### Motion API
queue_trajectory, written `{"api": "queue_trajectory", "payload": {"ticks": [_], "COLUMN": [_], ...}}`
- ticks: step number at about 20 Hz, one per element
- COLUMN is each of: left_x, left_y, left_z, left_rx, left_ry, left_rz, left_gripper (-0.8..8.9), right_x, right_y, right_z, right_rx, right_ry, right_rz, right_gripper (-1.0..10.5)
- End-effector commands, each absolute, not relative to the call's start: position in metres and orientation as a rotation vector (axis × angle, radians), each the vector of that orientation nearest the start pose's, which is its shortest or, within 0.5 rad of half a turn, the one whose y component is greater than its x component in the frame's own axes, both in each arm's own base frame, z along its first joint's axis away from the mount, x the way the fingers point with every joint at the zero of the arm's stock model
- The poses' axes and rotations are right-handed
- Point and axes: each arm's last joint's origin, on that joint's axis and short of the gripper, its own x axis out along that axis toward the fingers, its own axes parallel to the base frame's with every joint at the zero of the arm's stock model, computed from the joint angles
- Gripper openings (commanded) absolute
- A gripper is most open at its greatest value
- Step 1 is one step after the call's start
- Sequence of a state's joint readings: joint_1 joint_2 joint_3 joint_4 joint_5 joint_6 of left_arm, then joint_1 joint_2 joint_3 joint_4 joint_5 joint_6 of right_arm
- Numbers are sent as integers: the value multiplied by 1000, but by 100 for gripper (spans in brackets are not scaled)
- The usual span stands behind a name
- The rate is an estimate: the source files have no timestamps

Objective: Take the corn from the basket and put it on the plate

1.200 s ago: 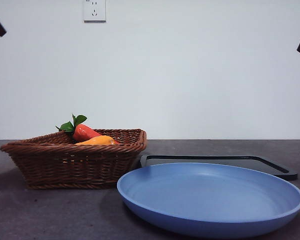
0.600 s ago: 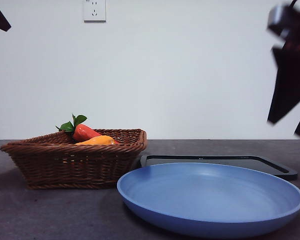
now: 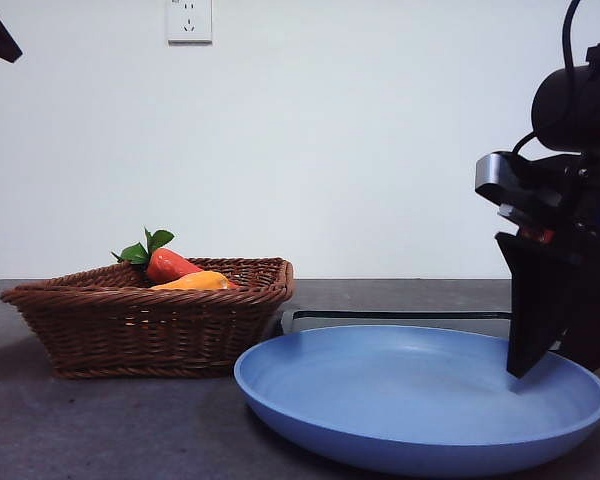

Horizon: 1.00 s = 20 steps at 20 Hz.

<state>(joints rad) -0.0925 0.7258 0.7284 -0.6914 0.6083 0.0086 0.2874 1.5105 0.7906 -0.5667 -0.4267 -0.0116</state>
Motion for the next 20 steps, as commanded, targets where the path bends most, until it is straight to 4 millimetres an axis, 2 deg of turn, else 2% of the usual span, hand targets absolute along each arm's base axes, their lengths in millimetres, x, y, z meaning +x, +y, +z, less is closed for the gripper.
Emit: {"api": "queue_trajectory", "payload": {"ticks": [1,4,8,11,14,20], "left_x": [137,139,148,161,180,232], "left_y": [-30,-31,-35,-44,-58,-99], "left_z": [287,287,285,281,276,274], "left_rx": [-167,-164,-153,-140,-106,3], "left_ry": [654,649,658,665,689,763], "left_rz": [-681,-686,-660,-669,-642,-594], "left_gripper": [416,416,415,415,415,413], "right_x": [245,246,245,238,221,181], "right_y": [86,86,85,78,67,45], "right_z": [159,157,161,180,205,253], "right_rx": [90,97,126,138,150,178], "right_ry": [1308,1316,1315,1280,1235,1057], "right_rz": [618,610,582,562,546,510], "right_gripper": [61,2,2,2,2,2]}}
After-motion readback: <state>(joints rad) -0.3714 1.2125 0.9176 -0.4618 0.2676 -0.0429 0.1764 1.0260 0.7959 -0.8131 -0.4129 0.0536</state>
